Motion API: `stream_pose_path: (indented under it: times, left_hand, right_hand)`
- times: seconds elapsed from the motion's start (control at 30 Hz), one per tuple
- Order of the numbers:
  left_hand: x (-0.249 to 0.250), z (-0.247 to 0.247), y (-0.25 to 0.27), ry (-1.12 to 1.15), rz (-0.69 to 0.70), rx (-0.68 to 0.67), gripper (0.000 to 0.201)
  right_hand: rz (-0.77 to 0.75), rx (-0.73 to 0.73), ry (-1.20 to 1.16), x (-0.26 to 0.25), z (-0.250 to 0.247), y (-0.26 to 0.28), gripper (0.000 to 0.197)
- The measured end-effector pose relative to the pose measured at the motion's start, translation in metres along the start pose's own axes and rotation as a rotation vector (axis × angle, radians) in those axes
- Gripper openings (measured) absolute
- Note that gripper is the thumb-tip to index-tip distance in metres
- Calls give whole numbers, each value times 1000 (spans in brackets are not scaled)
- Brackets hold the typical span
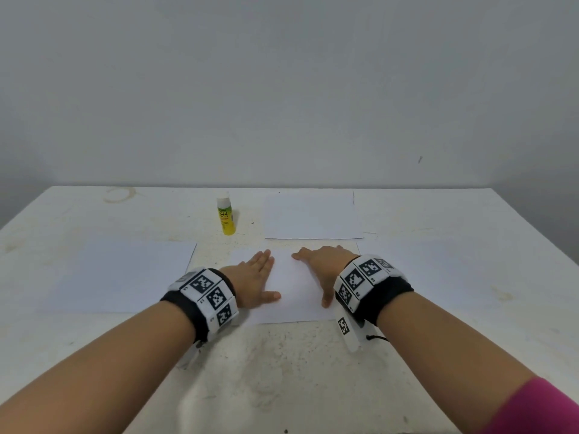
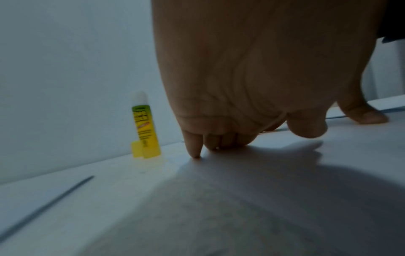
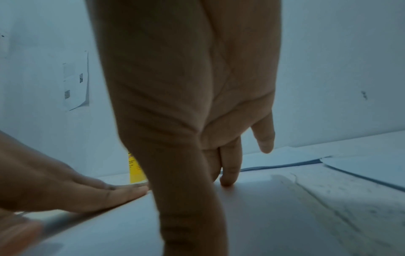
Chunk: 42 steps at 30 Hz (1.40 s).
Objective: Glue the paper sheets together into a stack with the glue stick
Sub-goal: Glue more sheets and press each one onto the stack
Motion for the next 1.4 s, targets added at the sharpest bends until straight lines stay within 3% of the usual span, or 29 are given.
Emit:
stream_pose_path:
  times: [0.27, 0.5, 0.63, 0.73, 0.8, 0.87, 1.0, 1.2, 1.4]
  left_hand:
    - [-42, 4, 18, -36, -50, -64, 73]
    - [-47, 6, 22, -75, -21, -120, 115]
    - [-46, 8, 21, -74, -22, -103, 116]
    - [-46, 8, 21, -55, -29, -98, 116]
    - [-45, 9, 22, -55, -28, -94, 114]
    - [-46, 10, 21, -54, -26, -85, 115]
    - [-48, 11, 20, -36, -25, -95, 118]
    - [-48, 11, 20, -25, -20, -94, 116]
    - [-48, 11, 22, -3, -16, -90, 116]
  right_hand:
    - [-2, 3, 4, 1, -1, 1, 118]
    - [19, -35, -10, 1, -1, 2, 120]
    - [-4, -69, 66, -18, -13, 12, 93]
    - [-198, -32, 85, -68, -15, 15, 87]
    - [-401, -113, 100, -104, -1, 23, 84]
    - [-443, -179, 85, -112, 12, 30, 83]
    - [-463, -276, 102, -81, 12, 56, 84]
    - [-291, -376, 71, -30, 6, 83, 87]
    - [-211, -414, 135, 0, 6, 86, 81]
Point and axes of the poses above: each hand's wrist, its own y-axis away from the middle knuckle, its own z-axis out of the palm, x = y × z, the point moved 6 cm from there along -y, towards the middle knuckle, and after that the axes turned 11 degrees about x, right-handed, at the moved point
